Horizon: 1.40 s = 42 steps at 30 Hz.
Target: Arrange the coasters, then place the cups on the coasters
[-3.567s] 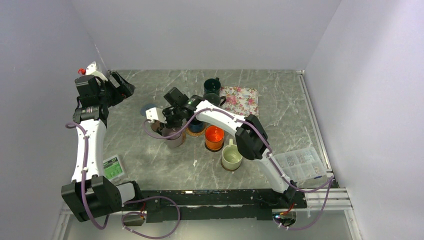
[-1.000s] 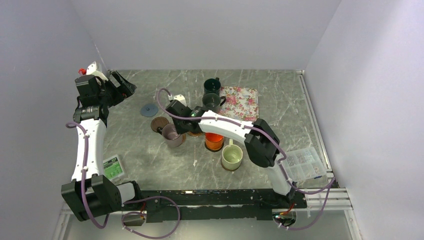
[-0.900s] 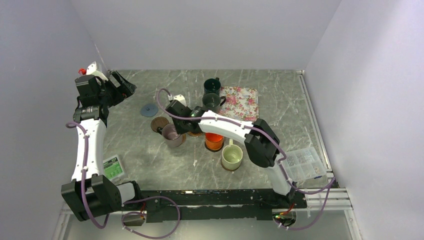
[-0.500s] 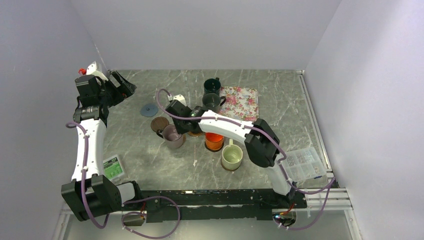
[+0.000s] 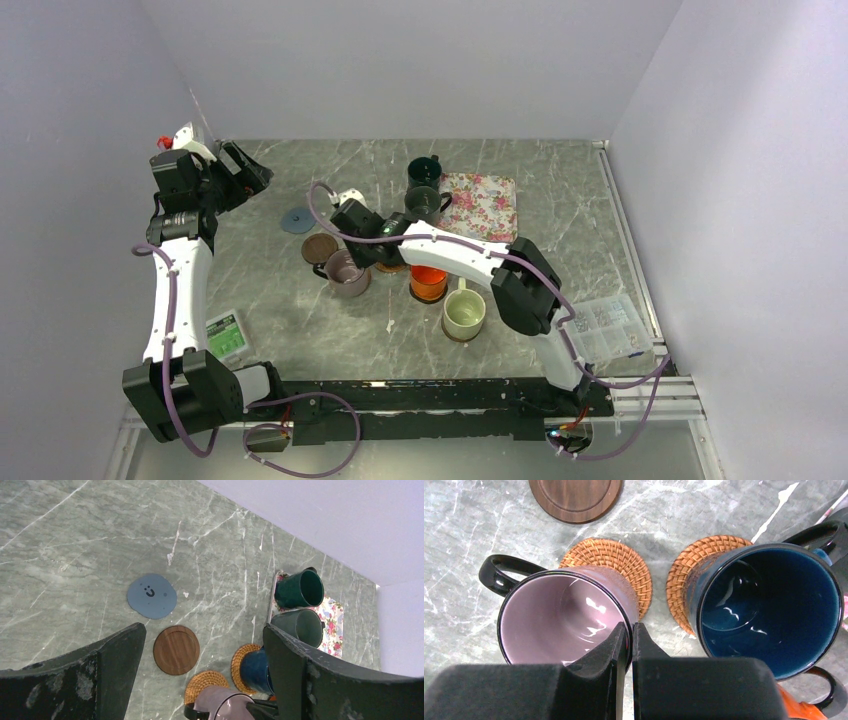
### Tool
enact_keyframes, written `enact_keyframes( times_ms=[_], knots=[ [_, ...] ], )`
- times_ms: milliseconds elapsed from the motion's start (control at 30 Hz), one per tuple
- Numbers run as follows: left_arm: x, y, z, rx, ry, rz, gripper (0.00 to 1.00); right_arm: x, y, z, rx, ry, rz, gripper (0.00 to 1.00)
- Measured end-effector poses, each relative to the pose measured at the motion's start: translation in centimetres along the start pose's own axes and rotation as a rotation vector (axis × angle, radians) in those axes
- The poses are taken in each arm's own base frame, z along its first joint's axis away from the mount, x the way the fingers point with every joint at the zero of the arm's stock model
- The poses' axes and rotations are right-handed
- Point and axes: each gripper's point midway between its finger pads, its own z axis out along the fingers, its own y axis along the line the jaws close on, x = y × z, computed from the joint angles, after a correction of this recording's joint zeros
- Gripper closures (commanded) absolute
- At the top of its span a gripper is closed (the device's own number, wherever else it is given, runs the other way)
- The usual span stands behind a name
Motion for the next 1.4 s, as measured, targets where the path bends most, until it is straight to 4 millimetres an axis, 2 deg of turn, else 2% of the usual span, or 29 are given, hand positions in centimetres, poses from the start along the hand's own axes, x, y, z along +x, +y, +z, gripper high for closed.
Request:
enact_keyframes(
  times_ms=[267,1033,1400],
  knots=[
    [-0.2,-0.2,0.0,0.008,-0.007,0.001,0.06,-0.4,-0.3,0.1,-0.006,-0.012,-0.057,1.0],
    [-0.1,-0.3,0.0,0.015,-0.004,0.0,0.06,-1.5,-0.9,0.4,-0.045,-0.029,-0.054,1.0],
    [-0.2,-0.3,0.0,0.015,-0.004,0.001,0.06,-1.7,-0.4,0.7,-0.072,-0.026,-0.067,1.0]
  ],
)
